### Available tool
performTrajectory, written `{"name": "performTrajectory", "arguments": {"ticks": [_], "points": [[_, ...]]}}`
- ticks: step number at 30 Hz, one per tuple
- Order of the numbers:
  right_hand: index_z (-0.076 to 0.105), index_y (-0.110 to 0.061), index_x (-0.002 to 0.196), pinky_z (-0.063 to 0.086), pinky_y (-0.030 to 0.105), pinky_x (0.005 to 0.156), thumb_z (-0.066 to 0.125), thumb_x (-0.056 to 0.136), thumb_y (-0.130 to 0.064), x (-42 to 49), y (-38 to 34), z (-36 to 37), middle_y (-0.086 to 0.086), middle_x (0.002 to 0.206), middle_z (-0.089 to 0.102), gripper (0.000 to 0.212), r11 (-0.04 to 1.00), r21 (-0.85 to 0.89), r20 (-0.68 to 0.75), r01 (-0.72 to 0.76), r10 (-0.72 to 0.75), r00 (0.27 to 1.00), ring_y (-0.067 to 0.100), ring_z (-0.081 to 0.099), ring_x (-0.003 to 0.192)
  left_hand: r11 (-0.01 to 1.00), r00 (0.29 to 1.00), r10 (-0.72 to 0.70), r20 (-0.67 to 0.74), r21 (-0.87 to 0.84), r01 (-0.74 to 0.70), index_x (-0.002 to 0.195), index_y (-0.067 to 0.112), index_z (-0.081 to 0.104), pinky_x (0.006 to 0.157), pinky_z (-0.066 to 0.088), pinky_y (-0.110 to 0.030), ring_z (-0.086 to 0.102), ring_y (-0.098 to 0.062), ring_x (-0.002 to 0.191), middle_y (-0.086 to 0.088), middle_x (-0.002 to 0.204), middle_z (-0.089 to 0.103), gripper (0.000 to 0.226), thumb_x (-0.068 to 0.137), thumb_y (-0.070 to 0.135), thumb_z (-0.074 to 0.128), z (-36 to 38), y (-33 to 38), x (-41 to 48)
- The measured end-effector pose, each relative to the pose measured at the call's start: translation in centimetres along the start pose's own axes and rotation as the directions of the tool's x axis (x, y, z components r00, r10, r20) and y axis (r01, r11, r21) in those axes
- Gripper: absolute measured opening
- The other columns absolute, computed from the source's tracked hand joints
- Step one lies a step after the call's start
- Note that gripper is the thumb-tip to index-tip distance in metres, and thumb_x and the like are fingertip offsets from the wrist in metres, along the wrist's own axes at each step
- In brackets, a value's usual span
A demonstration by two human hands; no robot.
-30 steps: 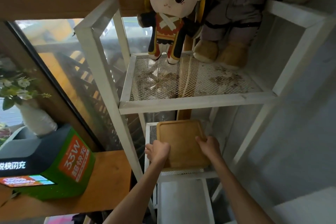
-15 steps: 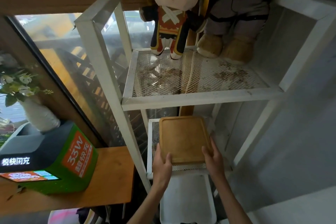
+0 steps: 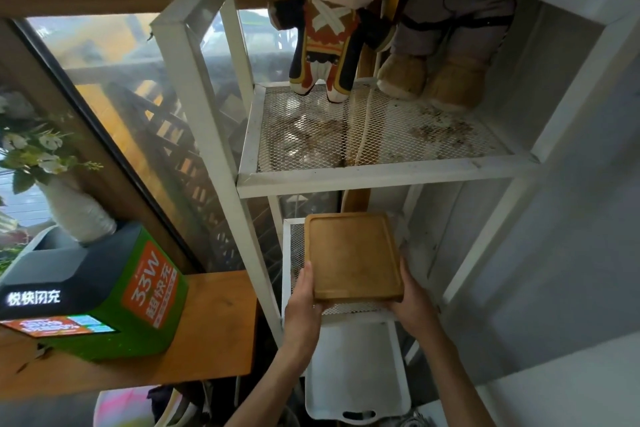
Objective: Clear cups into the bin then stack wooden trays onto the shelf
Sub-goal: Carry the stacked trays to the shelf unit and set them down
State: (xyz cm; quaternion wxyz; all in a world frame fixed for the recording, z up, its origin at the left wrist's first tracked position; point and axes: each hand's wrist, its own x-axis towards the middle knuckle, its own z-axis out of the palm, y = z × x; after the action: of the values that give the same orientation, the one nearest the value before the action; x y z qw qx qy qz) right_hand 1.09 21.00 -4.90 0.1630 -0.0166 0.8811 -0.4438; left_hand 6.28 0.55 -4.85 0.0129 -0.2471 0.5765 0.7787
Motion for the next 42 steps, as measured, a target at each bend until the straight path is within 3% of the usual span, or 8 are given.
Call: {"name": "performTrajectory", "arguments": {"ticks": [15,19,24,28,30,35,37,42], "points": [[-0.006,-0.037,0.153,0.045,0.045,0.102,0.083,0.071,-0.035,0.9,-1.1,-1.5,0.014,0.135,0.052,0.121,0.987,-0.127,0.046,-0.098,0.105,0.993,0.030,0.054,0.120,0.978,1.000,0.013,-0.021,0.208,-0.009,0.129,0.015,0.057,0.063,0.056,-0.015,0.069,-0.009,0.088,-0.005,0.111,0.068,0.035,0.103,0.036,0.047,-0.5,2.0,0.1],[-0.010,-0.038,0.152,0.046,0.042,0.101,0.080,0.075,-0.033,1.1,-0.8,-1.0,0.008,0.133,0.051,0.119,0.987,-0.131,0.035,-0.095,0.100,0.994,0.029,0.054,0.119,0.996,1.000,-0.029,-0.004,0.081,0.029,0.135,0.013,0.052,0.073,0.061,-0.026,0.068,-0.018,0.098,-0.004,0.110,0.067,0.051,0.099,0.049,0.047,-0.1,2.0,-0.3],[0.028,-0.030,0.150,0.052,0.039,0.093,0.056,0.092,-0.048,1.0,-0.9,-0.9,-0.005,0.100,0.062,0.067,0.981,0.042,0.006,-0.191,0.190,0.982,0.015,0.062,0.092,0.996,0.997,-0.046,-0.065,0.079,0.051,0.130,0.008,0.059,0.078,0.060,-0.026,0.072,-0.014,0.095,-0.006,0.112,0.071,0.061,0.096,0.057,0.048,0.1,1.5,-0.1],[-0.009,-0.041,0.151,0.048,0.046,0.100,0.073,0.082,-0.034,1.0,-0.9,-1.3,0.008,0.126,0.055,0.108,0.984,-0.138,0.041,-0.111,0.118,0.992,0.026,0.059,0.111,0.984,0.999,-0.040,-0.023,0.173,0.043,0.129,0.006,0.059,0.070,0.059,-0.025,0.071,-0.021,0.095,-0.010,0.108,0.070,0.057,0.099,0.052,0.045,-0.2,1.4,-0.1],[-0.017,-0.041,0.149,0.047,0.048,0.101,0.074,0.080,-0.037,0.9,-1.0,-1.2,0.011,0.132,0.054,0.115,0.974,-0.207,0.050,-0.091,0.104,0.993,0.028,0.058,0.115,0.891,0.999,0.034,0.017,0.453,-0.038,0.140,0.011,0.048,0.072,0.055,-0.019,0.067,-0.018,0.098,-0.007,0.116,0.066,0.055,0.101,0.049,0.043,-0.4,1.3,0.0],[-0.035,-0.037,0.142,0.035,0.061,0.108,0.076,0.076,-0.039,0.5,-1.4,-0.6,0.005,0.162,-0.013,0.129,0.857,-0.512,0.026,0.049,-0.042,0.999,0.034,0.009,0.148,0.023,0.934,0.255,0.249,0.964,-0.264,0.156,0.014,-0.004,0.121,0.017,-0.048,0.013,-0.039,0.149,-0.019,0.163,0.005,0.101,0.089,0.023,0.071,-0.4,1.2,0.6],[-0.031,-0.038,0.144,0.037,0.060,0.107,0.072,0.080,-0.036,0.5,-1.5,-0.2,0.001,0.156,-0.035,0.122,0.791,-0.603,0.049,0.100,-0.089,0.995,0.035,-0.008,0.148,-0.031,0.934,0.177,0.310,0.950,-0.309,0.155,0.020,-0.015,0.118,-0.002,-0.055,-0.017,-0.043,0.148,-0.014,0.162,-0.020,0.110,0.088,0.034,0.070,-0.2,0.8,0.9],[-0.031,-0.040,0.144,0.044,0.046,0.101,0.061,0.090,-0.037,0.9,-1.0,0.2,0.002,0.150,-0.044,0.107,0.766,-0.633,0.132,0.112,-0.036,0.991,0.034,0.025,0.143,0.050,0.942,0.120,0.314,0.946,-0.321,0.153,0.022,-0.024,0.113,-0.016,-0.056,-0.030,-0.045,0.142,-0.001,0.160,-0.030,0.096,0.097,0.045,0.051,0.2,-0.9,0.8]]}}
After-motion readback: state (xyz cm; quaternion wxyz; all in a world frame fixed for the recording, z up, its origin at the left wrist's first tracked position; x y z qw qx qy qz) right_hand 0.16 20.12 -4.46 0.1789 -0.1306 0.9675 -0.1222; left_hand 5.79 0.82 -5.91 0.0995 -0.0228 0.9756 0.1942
